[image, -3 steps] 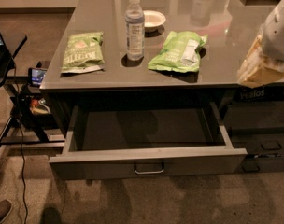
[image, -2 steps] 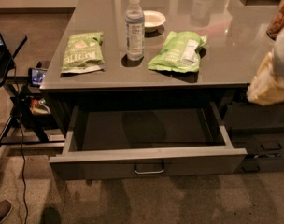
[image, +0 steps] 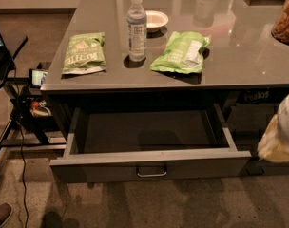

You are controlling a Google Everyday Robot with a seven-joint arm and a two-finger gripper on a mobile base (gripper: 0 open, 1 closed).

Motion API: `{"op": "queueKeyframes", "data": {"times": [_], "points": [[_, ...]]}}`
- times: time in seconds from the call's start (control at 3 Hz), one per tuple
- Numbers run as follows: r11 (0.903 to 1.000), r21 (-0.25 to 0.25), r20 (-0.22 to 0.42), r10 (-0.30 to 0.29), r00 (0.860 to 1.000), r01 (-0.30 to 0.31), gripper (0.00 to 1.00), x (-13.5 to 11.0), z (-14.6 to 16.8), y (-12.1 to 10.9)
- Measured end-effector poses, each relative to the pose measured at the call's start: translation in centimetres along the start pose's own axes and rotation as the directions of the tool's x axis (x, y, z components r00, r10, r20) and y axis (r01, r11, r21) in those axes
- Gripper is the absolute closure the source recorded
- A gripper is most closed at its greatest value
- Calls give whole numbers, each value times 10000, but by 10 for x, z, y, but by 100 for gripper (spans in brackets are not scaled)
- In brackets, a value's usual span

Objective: Close top drawer

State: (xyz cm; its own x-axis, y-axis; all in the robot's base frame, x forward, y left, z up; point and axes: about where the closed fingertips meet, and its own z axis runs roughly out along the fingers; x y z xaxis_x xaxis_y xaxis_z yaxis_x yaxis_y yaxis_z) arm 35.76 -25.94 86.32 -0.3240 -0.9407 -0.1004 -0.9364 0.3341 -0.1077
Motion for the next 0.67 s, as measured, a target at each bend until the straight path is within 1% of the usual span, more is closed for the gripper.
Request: {"op": "queueKeyframes", "data": {"times": [0.33, 0.67], "points": [[9972, -704, -127, 238, 9996, -247, 100, 18, 51, 9], [9972, -705, -127, 239, 9996, -248, 100, 18, 51, 10]]}}
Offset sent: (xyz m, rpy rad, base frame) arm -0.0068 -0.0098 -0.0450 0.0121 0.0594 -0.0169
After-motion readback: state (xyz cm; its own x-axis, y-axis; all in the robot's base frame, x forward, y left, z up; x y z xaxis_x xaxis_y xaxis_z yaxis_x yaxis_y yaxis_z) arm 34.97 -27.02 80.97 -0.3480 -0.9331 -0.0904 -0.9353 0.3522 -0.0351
